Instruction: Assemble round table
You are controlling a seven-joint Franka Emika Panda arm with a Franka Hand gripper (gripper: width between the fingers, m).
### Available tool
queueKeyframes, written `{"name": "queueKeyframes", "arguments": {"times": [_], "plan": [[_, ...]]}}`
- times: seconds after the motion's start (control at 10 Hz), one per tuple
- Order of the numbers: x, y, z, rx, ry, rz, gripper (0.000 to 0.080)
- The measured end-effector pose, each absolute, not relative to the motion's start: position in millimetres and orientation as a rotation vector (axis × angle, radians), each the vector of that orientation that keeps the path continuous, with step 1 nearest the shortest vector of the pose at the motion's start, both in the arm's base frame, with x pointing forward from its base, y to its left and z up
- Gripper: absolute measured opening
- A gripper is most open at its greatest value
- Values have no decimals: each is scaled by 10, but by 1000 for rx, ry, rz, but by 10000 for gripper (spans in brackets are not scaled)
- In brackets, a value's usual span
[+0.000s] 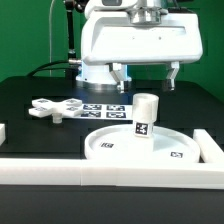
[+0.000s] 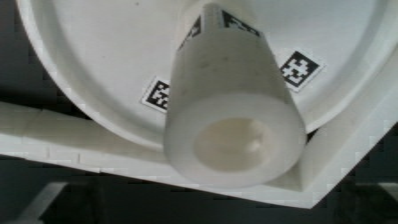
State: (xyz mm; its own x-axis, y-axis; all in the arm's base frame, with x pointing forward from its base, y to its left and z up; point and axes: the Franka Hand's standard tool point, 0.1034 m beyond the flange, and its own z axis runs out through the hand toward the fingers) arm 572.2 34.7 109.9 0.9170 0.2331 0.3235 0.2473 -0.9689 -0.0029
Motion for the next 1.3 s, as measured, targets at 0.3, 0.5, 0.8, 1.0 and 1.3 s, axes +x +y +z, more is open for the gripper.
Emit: {"name": "queueKeyframes", "arguments": {"times": [0.3, 0.5, 0.8, 1.0, 1.3], "plan": [[5656, 446, 1005, -3014, -399, -222, 648], [5635, 443, 949, -3002, -446, -51, 648], [5716, 438, 914, -2980, -481, 113, 648], [5723, 422, 893, -2977, -498, 105, 648], [5788, 273, 791, -2969, -623, 27, 648]]}}
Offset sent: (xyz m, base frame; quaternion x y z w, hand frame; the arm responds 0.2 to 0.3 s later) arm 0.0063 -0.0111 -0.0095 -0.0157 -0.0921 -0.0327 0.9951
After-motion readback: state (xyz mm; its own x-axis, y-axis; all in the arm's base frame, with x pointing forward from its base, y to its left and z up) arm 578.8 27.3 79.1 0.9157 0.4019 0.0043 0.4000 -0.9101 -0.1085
